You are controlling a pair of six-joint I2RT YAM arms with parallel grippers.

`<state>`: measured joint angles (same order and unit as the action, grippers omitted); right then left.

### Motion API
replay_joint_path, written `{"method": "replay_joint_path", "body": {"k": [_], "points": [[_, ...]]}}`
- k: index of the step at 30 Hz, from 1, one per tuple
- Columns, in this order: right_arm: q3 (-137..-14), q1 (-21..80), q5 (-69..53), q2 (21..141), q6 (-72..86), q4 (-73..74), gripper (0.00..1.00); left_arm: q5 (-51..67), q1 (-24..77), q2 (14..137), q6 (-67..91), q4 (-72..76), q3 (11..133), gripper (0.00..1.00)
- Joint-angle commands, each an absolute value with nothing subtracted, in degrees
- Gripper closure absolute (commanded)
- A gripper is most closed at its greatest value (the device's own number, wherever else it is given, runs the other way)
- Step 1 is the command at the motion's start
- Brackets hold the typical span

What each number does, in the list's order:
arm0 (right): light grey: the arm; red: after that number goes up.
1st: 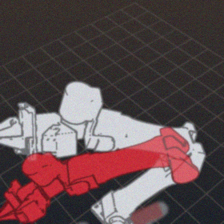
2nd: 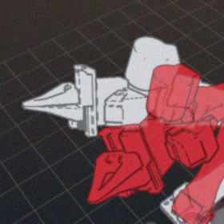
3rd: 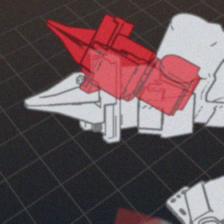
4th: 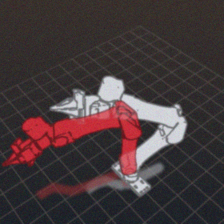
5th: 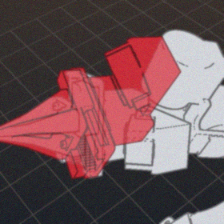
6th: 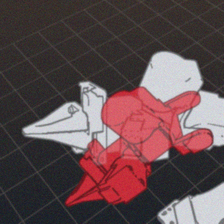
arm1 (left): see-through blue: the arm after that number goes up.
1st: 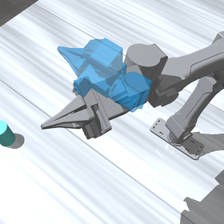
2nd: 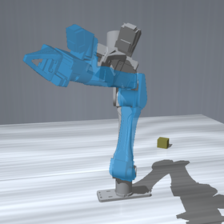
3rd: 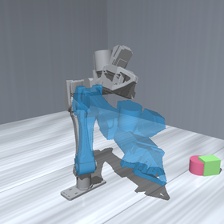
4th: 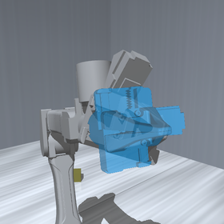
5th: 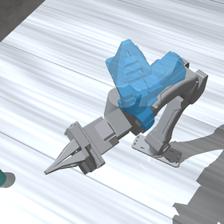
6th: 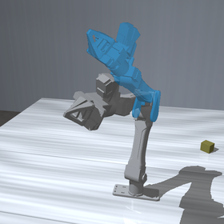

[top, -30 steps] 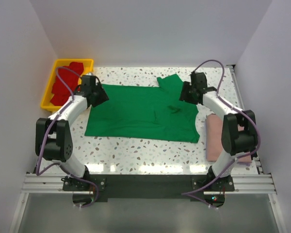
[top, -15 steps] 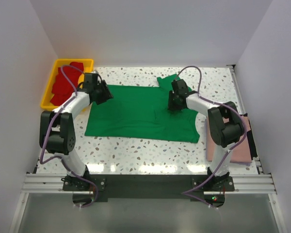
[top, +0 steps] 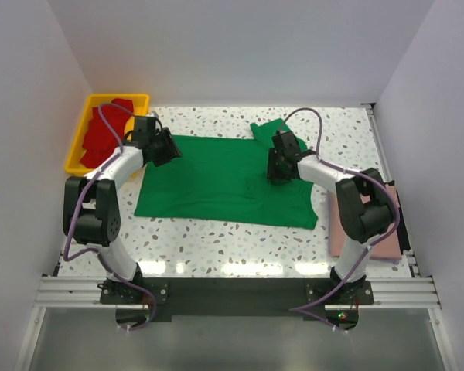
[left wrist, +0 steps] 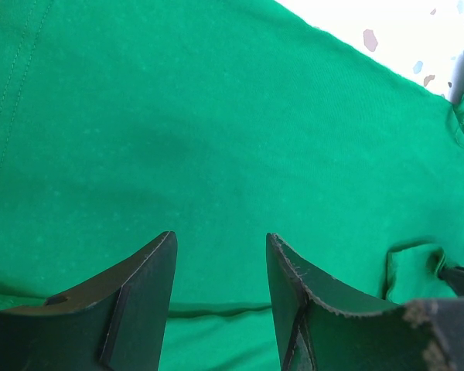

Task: Fold and stack the t-shirts
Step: Fold the tshirt

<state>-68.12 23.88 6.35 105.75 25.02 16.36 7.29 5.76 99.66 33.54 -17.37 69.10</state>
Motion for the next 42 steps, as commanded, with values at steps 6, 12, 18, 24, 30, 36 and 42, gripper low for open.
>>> {"method": "replay_joint_path", "body": {"k": [6,12,18,24,30,36,42], "points": [[-71.10,22.42,12.04,100.11,23.20,16.69,0.59,8.61,5.71,99.32,31.99,-15.03,68.99,0.45],[-72.16,20.22,11.87,102.56,22.59,17.75,0.59,9.23,5.71,99.75,31.99,-14.94,68.82,0.45],[-72.60,18.81,8.18,105.20,21.88,18.46,0.60,9.32,5.71,100.02,31.99,-14.77,68.64,0.45],[-72.77,18.72,6.86,106.70,21.27,18.89,0.59,9.49,5.71,100.19,31.90,-14.68,68.29,0.45],[-73.13,18.72,4.22,107.84,21.53,19.16,0.59,9.40,5.71,100.28,31.99,-14.85,68.29,0.45],[-71.63,18.63,2.73,107.05,22.50,18.11,0.67,9.40,5.71,100.55,31.90,-14.77,68.20,0.45],[-70.31,18.02,1.76,106.08,23.81,17.31,0.84,9.32,5.71,100.63,31.90,-14.94,68.20,0.45]]}}
